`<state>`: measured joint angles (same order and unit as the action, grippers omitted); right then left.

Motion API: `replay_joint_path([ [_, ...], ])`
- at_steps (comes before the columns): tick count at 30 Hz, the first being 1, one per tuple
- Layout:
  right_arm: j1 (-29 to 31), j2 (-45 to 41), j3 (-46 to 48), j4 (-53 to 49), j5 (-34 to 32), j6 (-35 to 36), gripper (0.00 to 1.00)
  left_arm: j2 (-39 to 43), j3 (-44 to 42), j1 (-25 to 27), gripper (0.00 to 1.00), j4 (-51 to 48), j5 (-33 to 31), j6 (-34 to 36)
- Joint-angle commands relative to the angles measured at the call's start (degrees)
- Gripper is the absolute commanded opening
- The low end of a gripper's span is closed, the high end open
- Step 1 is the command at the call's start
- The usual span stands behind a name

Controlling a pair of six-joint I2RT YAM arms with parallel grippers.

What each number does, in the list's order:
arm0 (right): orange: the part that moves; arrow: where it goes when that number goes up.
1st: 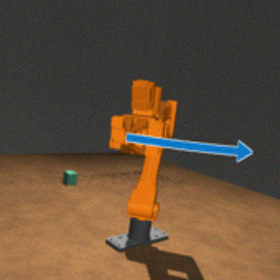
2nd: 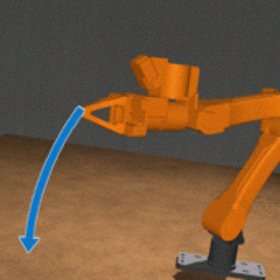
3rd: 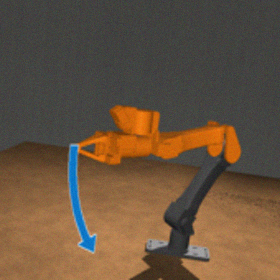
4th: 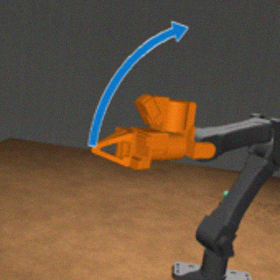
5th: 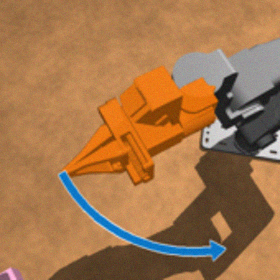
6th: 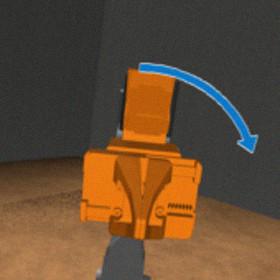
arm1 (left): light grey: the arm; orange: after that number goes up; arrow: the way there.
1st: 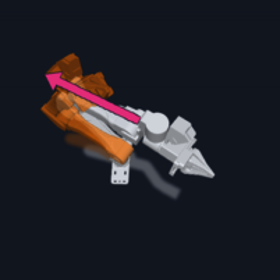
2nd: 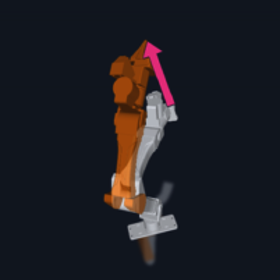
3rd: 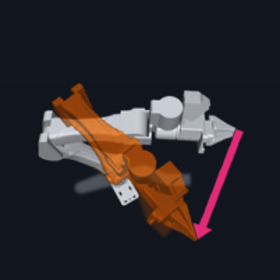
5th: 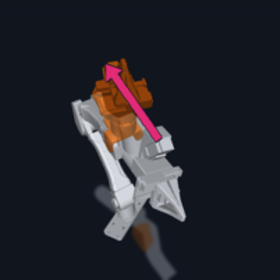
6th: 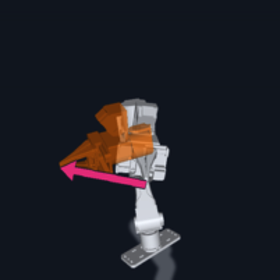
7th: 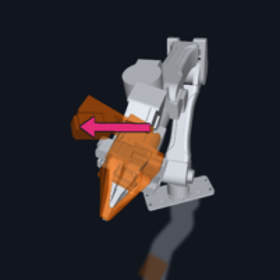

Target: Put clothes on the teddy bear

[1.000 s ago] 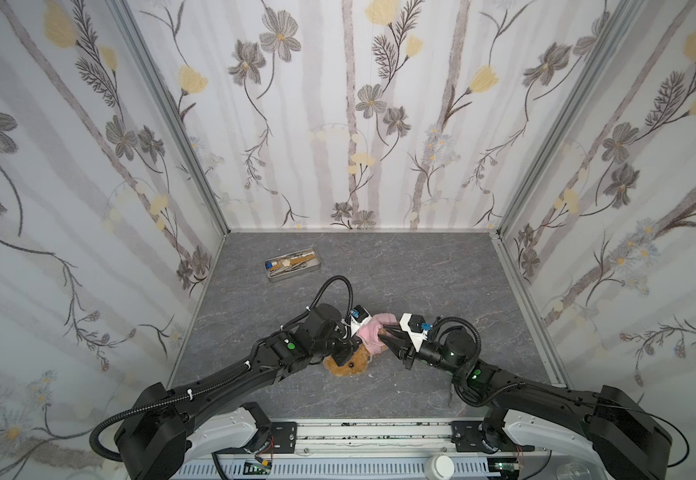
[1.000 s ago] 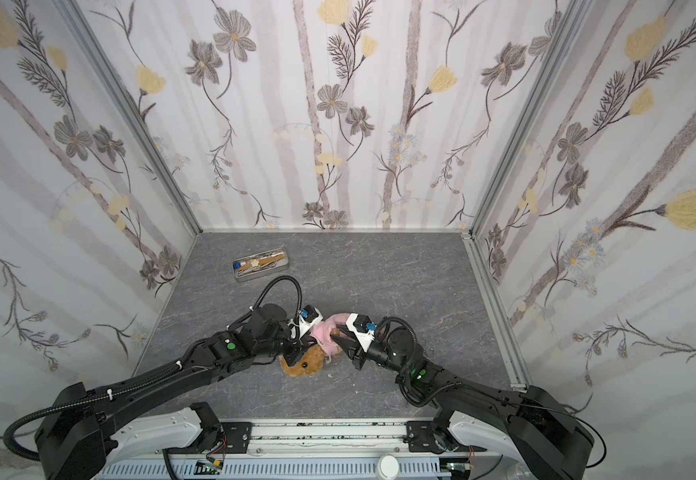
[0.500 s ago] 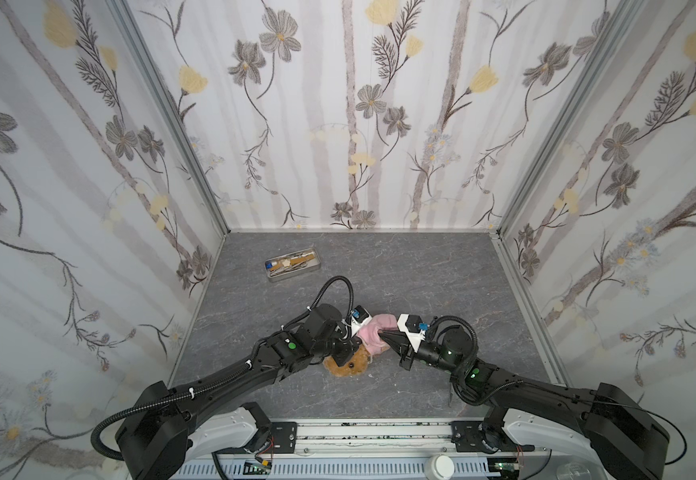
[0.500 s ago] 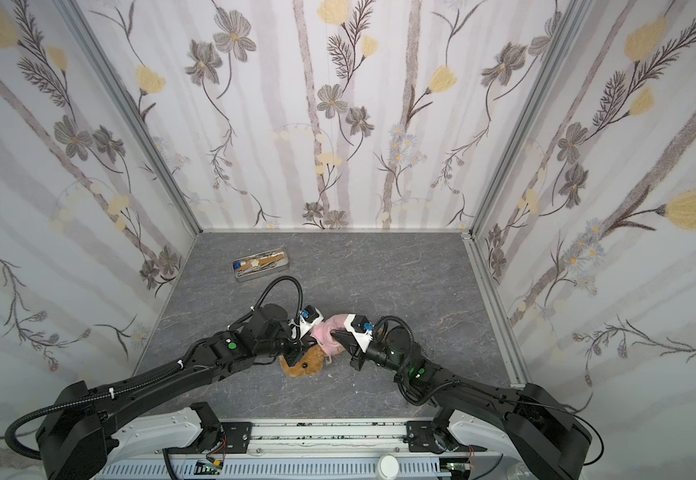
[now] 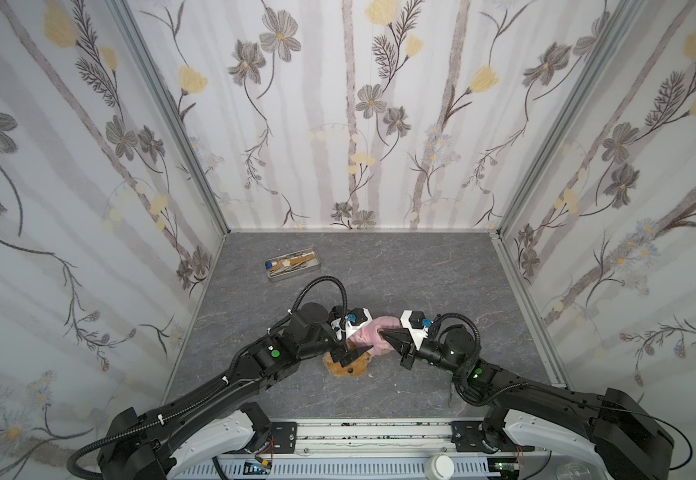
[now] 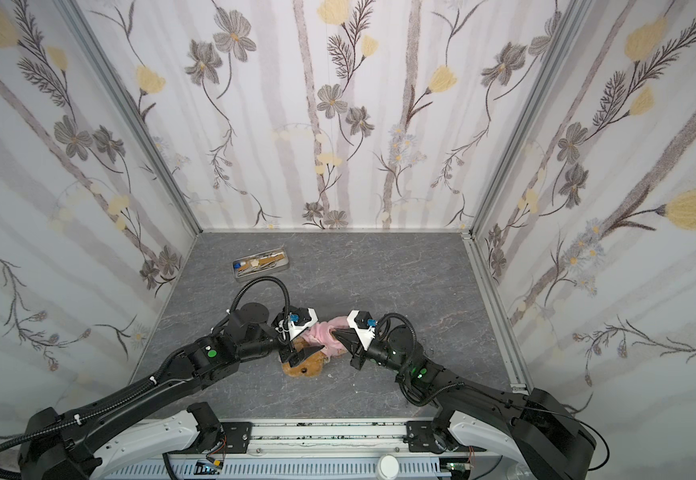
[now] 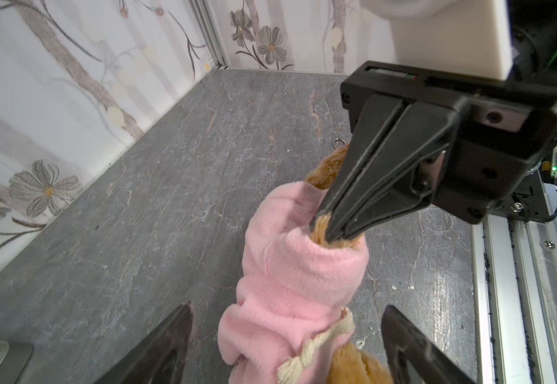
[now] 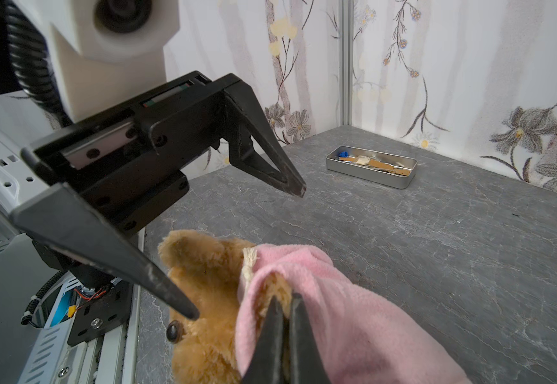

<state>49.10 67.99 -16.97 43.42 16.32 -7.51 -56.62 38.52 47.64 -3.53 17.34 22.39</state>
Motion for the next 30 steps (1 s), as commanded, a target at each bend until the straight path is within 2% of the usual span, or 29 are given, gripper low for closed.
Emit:
replay_joint_path([
  [1,0.0,0.3,-1.0,1.3,0.5,-2.7,0.0,-2.8,0.5,0.5,0.85,6.0,3.3,3.2],
  [4,0.0,0.3,-1.0,1.7,0.6,-3.6,0.0,-7.0,0.8,1.1,0.78,11.0,3.6,1.9],
  [9,0.0,-0.1,-0.8,2.2,0.4,-5.7,0.0,-11.7,-2.0,1.4,0.56,24.6,5.3,-5.2],
  [13,-0.2,-1.7,0.0,2.9,-0.9,-7.2,0.0,-14.5,-3.8,1.4,0.39,25.3,4.7,-6.6],
  [18,-0.4,-3.8,0.8,6.2,-2.2,-10.5,0.0,-15.2,-7.1,1.4,0.25,26.8,2.8,-7.2],
  [25,-0.5,-6.2,0.9,7.1,-5.9,-13.3,0.0,-19.4,-8.3,1.4,0.23,27.5,2.0,-8.9],
  [30,-0.5,-8.7,1.4,6.6,-9.5,-14.5,0.0,-21.8,-9.0,1.5,0.3,27.6,2.5,-9.3],
])
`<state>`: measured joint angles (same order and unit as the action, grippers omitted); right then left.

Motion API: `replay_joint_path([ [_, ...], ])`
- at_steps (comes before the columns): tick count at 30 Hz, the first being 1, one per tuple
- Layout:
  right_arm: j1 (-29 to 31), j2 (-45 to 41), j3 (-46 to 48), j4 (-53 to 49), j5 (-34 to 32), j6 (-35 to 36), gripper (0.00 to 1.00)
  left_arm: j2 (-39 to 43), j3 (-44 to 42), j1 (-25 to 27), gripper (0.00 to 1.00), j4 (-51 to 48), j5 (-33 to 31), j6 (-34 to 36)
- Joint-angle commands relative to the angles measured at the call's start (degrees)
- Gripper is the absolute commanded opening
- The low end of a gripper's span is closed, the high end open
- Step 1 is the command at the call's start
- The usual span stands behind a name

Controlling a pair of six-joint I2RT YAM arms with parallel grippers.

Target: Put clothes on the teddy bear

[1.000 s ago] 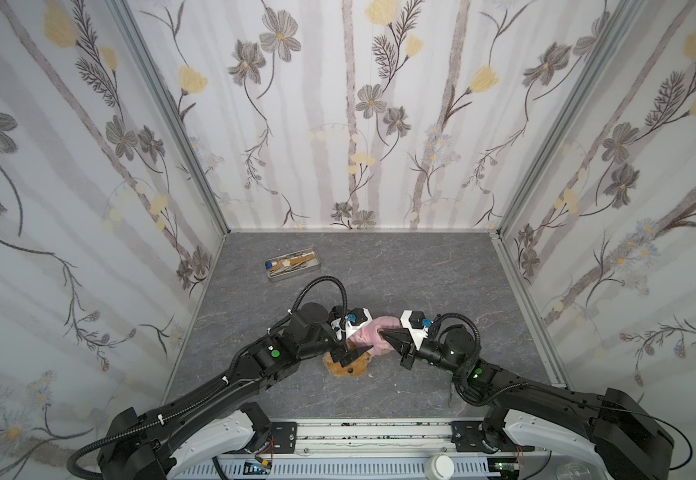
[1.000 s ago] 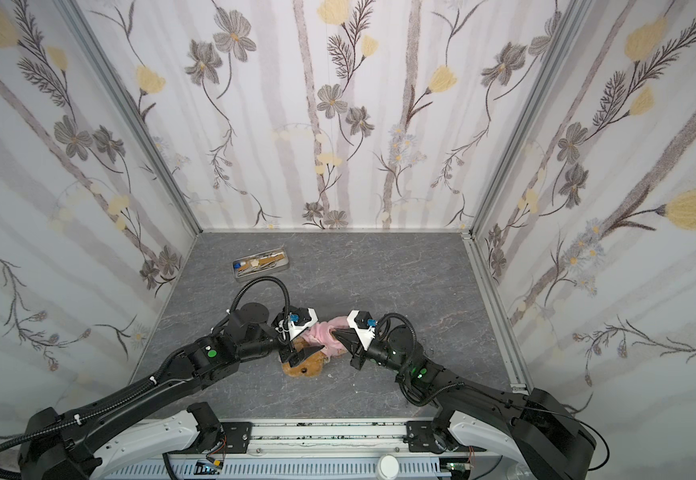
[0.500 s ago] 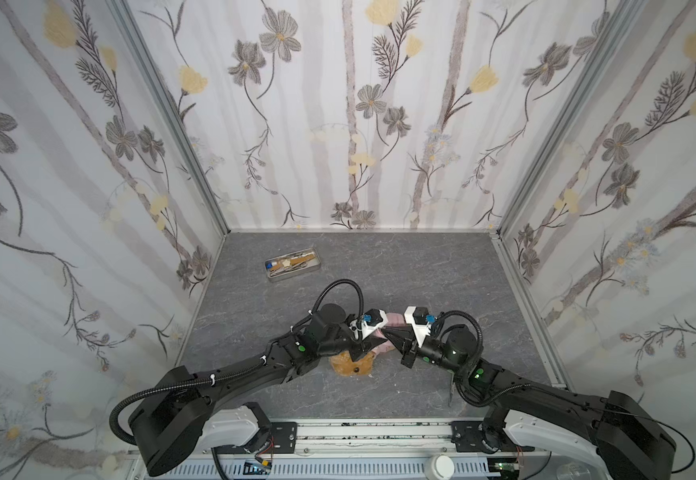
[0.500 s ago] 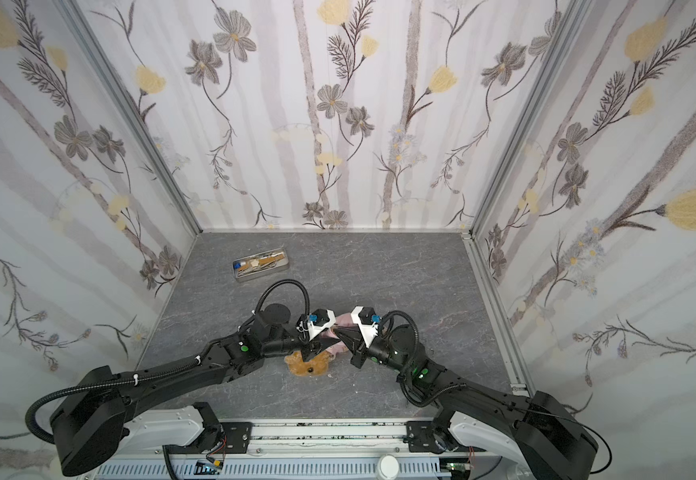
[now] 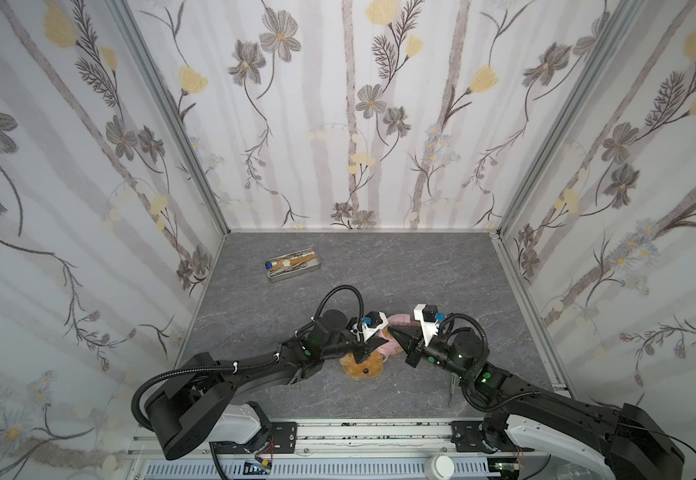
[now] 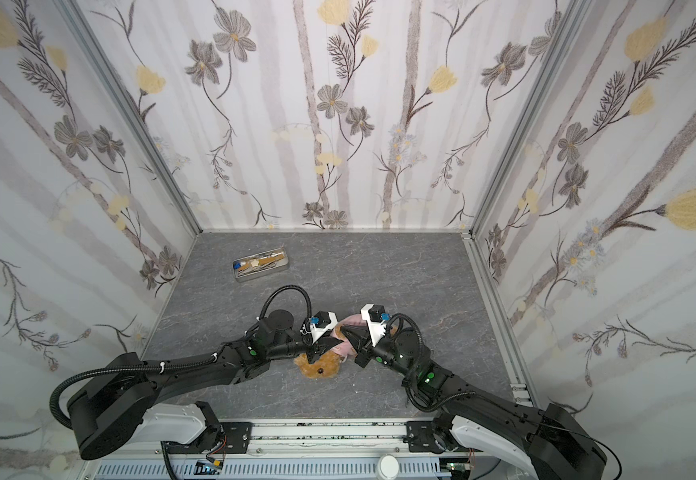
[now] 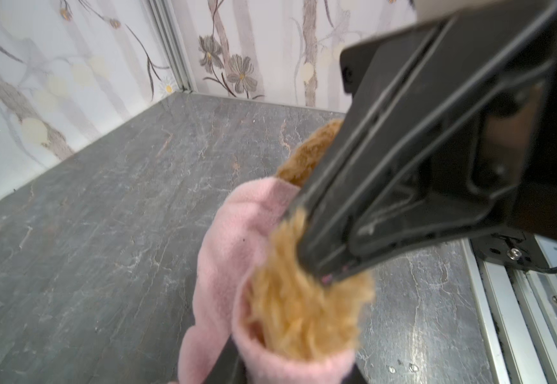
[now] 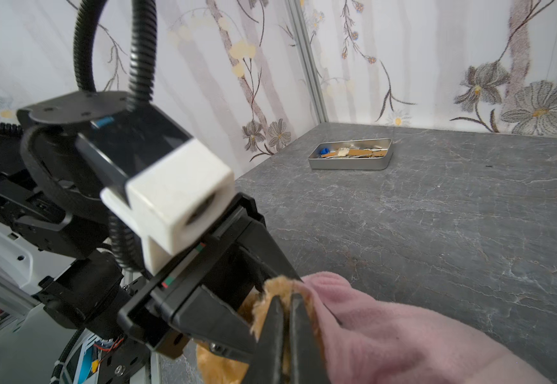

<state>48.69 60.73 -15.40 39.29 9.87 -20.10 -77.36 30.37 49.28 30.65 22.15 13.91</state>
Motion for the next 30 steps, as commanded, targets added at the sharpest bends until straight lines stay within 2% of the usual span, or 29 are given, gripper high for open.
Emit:
replay_joint_path([
  [1,-0.1,-1.9,-0.1,10.6,-3.6,-2.0,0.0,-1.6,-0.9,-0.2,0.31,-6.6,-2.3,-0.8],
  [7,-0.1,-2.2,-0.4,10.3,-3.8,-2.2,0.0,-3.3,-0.9,-0.1,0.31,-6.4,-2.6,-1.9],
  [13,-1.0,-0.9,0.1,8.1,-4.6,-1.7,0.0,-1.2,0.4,-0.1,0.32,-5.9,-0.6,-3.6],
  [16,-1.3,0.4,-0.1,7.6,-4.4,-1.7,0.0,0.5,1.7,-0.1,0.43,-5.8,2.9,-4.7],
  [18,-1.2,1.0,-0.3,7.5,-3.8,-1.9,0.0,1.6,2.5,-0.1,0.53,-5.9,3.5,-5.7],
  [21,-1.2,1.5,-0.7,7.4,-3.0,-2.1,0.0,3.3,3.4,-0.1,0.6,-5.9,3.4,-5.3],
  [26,-1.2,1.8,-1.3,7.4,-2.0,-2.2,0.0,2.5,4.3,-0.2,0.62,-6.2,1.2,-3.5],
  [30,-1.2,2.6,-1.7,7.7,-1.0,-2.9,0.0,-0.2,6.3,-0.2,0.59,-6.0,-0.6,-3.6],
])
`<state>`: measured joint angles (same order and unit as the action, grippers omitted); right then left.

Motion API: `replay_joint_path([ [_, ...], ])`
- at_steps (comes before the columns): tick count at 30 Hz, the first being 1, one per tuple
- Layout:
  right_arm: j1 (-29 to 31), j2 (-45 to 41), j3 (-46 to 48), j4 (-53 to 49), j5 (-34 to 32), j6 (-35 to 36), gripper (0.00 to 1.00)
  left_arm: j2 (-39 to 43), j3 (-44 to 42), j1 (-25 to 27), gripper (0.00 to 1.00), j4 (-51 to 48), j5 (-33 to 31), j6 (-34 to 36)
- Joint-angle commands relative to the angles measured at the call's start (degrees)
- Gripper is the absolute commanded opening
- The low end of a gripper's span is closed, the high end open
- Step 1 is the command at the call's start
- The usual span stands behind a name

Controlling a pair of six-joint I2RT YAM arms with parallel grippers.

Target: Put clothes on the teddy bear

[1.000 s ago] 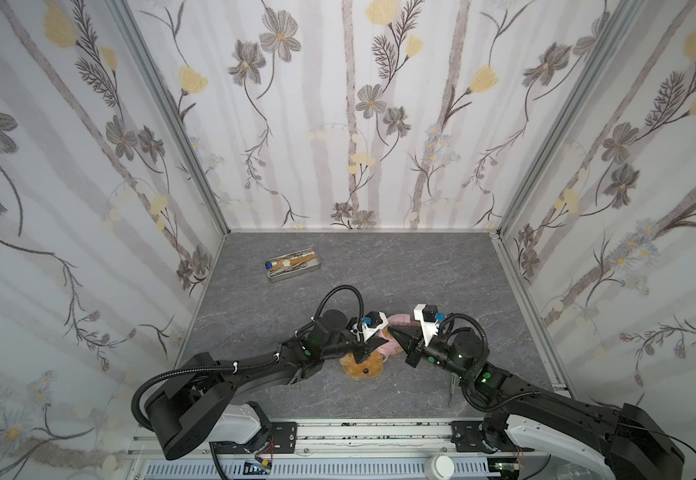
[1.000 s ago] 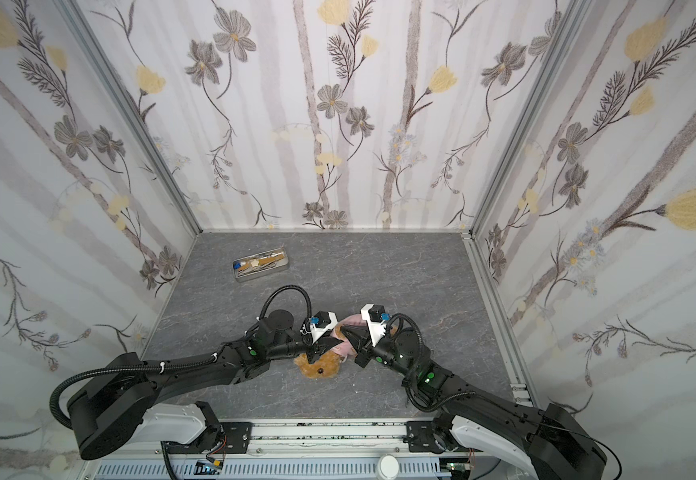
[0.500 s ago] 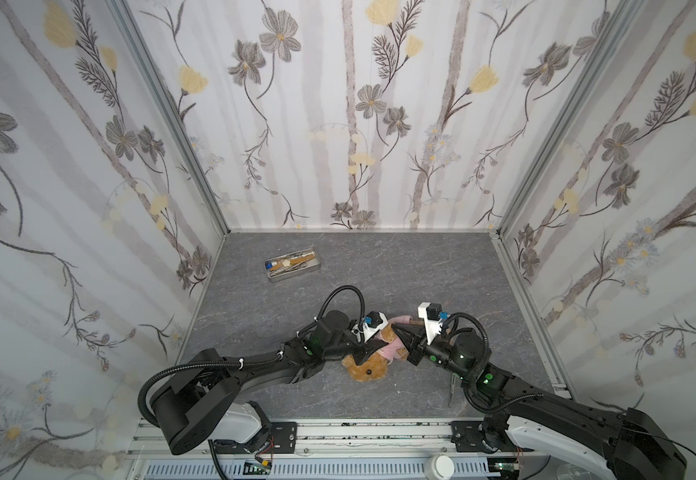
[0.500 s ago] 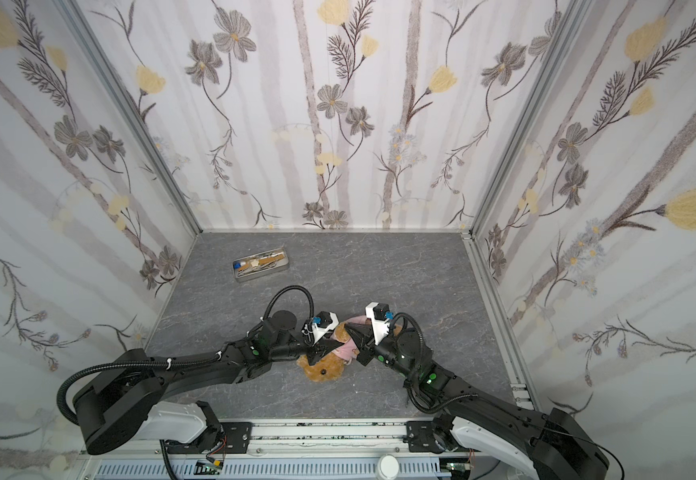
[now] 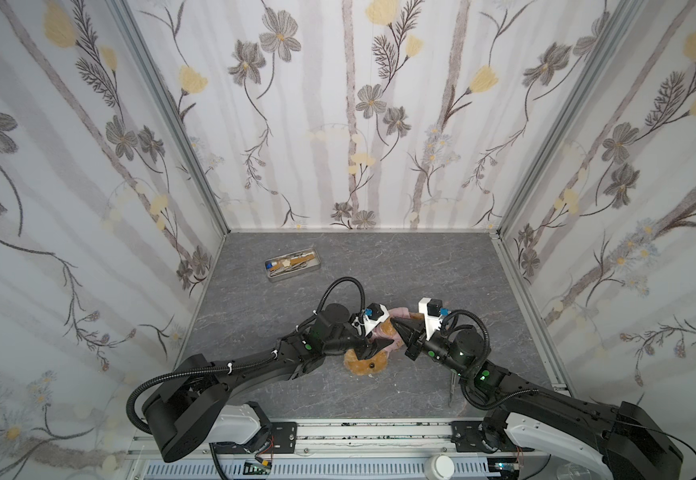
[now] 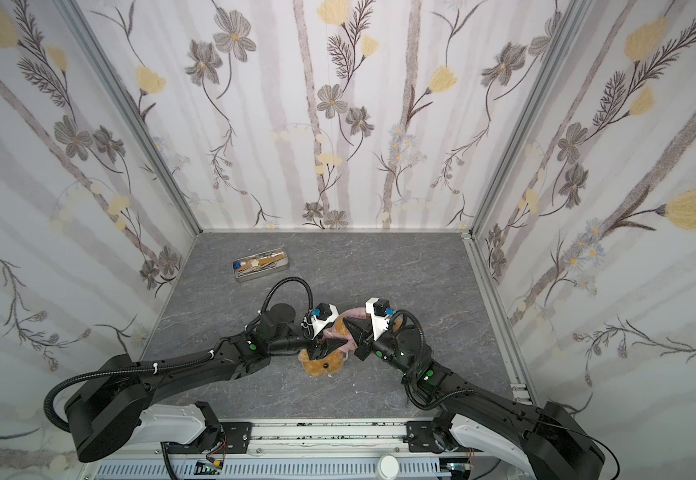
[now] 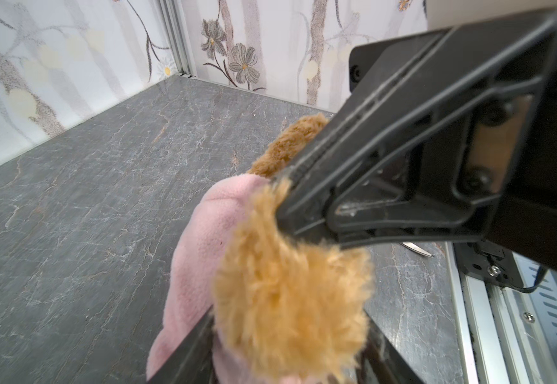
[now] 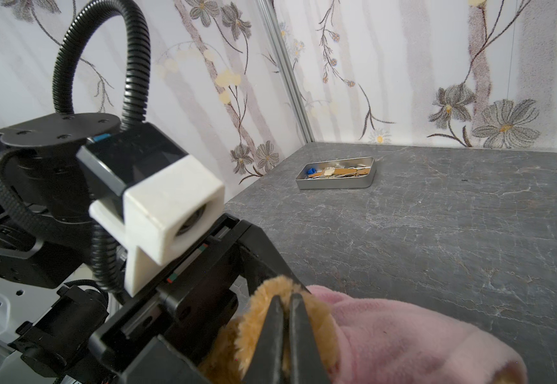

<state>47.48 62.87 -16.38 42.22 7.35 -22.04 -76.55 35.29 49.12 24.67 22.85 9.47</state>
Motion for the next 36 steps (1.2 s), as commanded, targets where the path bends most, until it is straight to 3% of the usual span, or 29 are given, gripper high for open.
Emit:
replay_joint_path([
  [1,-0.1,0.8,-0.7,4.9,1.8,-1.1,0.0,-1.7,1.9,0.0,0.58,-0.1,-1.6,0.8],
  [5,0.0,1.7,-0.5,5.1,1.7,-1.4,0.0,-3.9,4.1,0.0,0.5,-0.1,-1.8,0.6],
  [8,-0.1,1.5,-0.3,3.5,0.8,-1.2,0.0,-4.6,4.5,-0.2,0.37,-0.1,-1.1,0.2],
  [13,-2.8,-2.7,-0.5,-5.1,-0.9,2.0,0.38,-3.6,2.3,-2.2,0.15,-0.1,0.6,-2.6],
  [15,-3.6,-6.0,-1.0,-11.5,-2.4,4.2,0.46,-2.6,1.2,-2.8,0.11,-0.1,0.6,-3.5],
  [18,-4.1,-10.6,-1.4,-21.0,-4.6,6.5,0.5,-1.3,0.1,-2.9,0.1,0.0,0.5,-3.1],
  [22,-4.2,-12.3,-1.4,-26.6,-2.3,4.9,0.48,0.3,-0.6,-3.0,0.1,0.0,-0.6,-2.3],
  [30,-4.1,-7.7,0.4,-21.1,-0.5,-0.5,0.42,1.7,-1.3,-3.0,0.11,0.0,-0.6,-2.0],
  [33,-4.1,-4.1,-0.1,-17.0,0.9,-2.0,0.36,1.7,-1.7,-3.0,0.11,0.0,-0.7,-1.9],
  [36,-4.2,-1.0,-0.5,-14.0,0.3,-4.0,0.22,1.6,-2.2,-3.0,0.12,0.0,-0.7,-1.9],
])
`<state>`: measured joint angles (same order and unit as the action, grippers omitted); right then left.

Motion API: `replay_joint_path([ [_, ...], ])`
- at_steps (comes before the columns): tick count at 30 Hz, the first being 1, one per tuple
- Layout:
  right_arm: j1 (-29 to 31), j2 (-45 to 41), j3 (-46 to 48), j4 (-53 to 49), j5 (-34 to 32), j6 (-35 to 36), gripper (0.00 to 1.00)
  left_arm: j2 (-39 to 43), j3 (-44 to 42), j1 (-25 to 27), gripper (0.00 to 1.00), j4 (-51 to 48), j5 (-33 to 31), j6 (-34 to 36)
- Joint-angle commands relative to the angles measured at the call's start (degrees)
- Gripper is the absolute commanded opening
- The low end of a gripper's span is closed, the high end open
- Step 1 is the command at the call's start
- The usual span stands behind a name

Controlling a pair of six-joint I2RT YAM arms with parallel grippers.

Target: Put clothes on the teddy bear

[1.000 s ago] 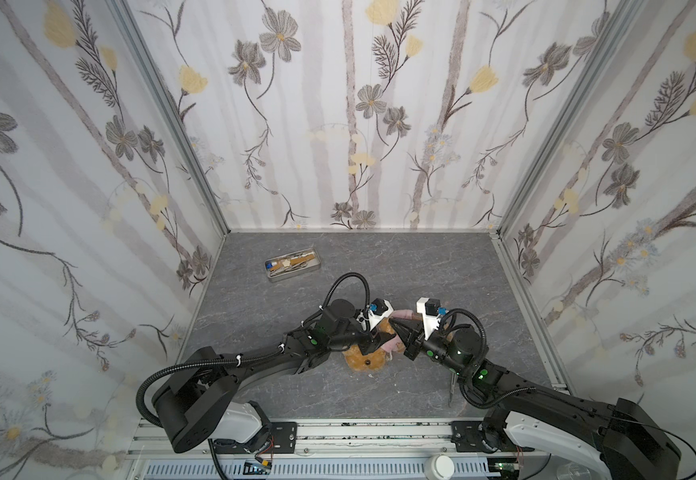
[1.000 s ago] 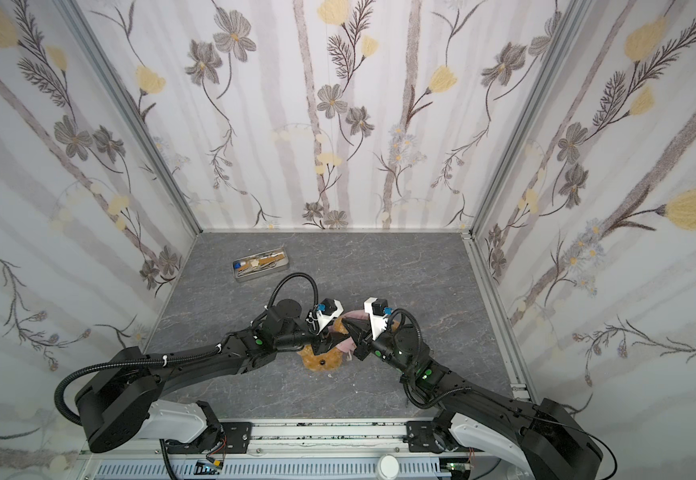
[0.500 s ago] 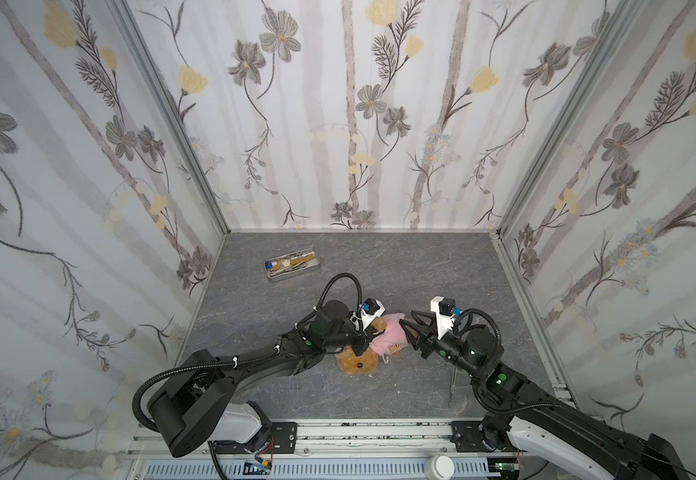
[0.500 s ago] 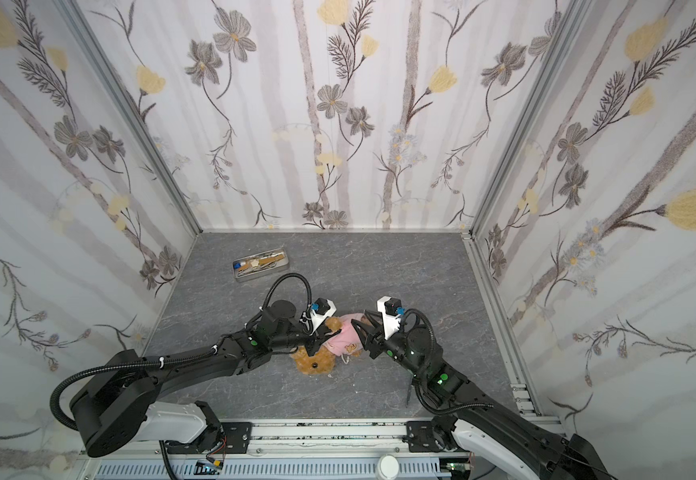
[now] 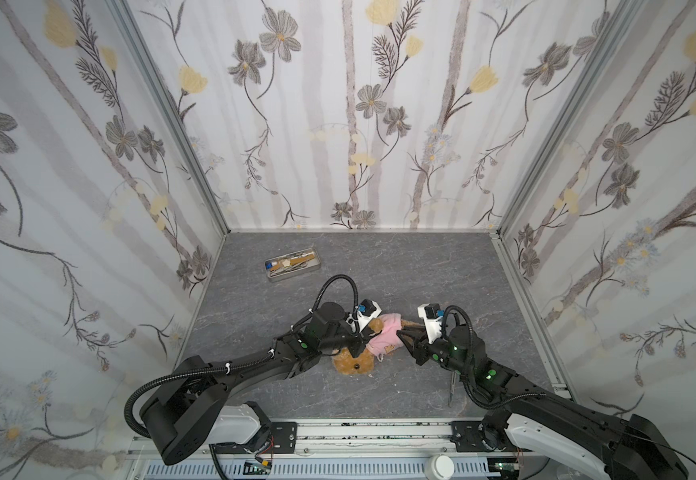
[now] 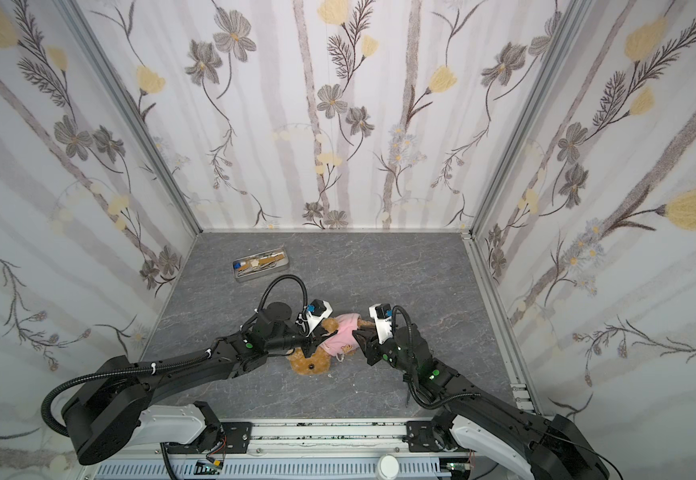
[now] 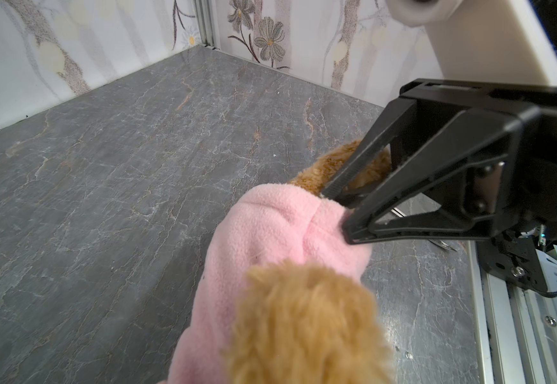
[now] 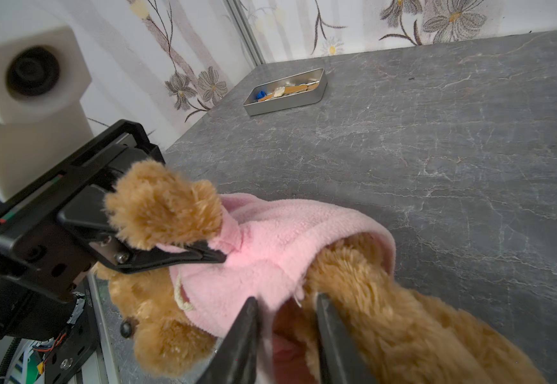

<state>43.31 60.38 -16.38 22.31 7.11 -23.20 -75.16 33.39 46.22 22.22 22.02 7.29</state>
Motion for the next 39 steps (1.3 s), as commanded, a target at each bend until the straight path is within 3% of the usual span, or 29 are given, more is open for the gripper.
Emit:
replay_joint_path([
  [1,-0.1,2.3,-0.5,6.9,0.0,-3.3,0.17,0.3,-0.5,-0.1,0.13,2.5,0.0,0.4],
  [5,0.0,3.6,0.1,7.1,-2.7,-5.0,0.0,0.7,-0.9,-0.1,0.24,2.5,-0.2,0.3],
  [12,-0.1,4.9,1.6,8.5,-1.9,-5.8,0.0,2.2,-0.9,-0.1,0.53,2.5,-0.8,-0.1],
  [19,-0.1,5.0,1.2,7.7,-2.2,-5.1,0.0,2.3,1.9,-0.1,0.6,2.5,-0.9,-0.6],
  [22,0.0,4.9,1.1,7.3,-2.5,-5.0,0.0,1.6,2.4,0.0,0.5,2.4,-0.8,-0.8],
  [26,-0.1,2.1,0.9,2.7,-6.8,-4.2,0.0,1.4,1.7,-0.1,0.19,2.2,-2.4,0.1],
  [28,-0.3,-0.8,1.3,-1.1,-11.4,-4.3,0.0,2.3,0.4,-0.1,0.09,2.1,-3.4,1.1],
  [32,-0.6,-5.8,3.3,-3.5,-15.0,-5.1,0.0,4.6,-1.5,-0.3,0.01,2.0,-4.0,3.2],
  [39,-0.7,-7.9,3.9,-5.5,-15.2,-4.8,0.0,4.8,-1.0,-0.7,0.0,1.8,-4.4,3.1],
])
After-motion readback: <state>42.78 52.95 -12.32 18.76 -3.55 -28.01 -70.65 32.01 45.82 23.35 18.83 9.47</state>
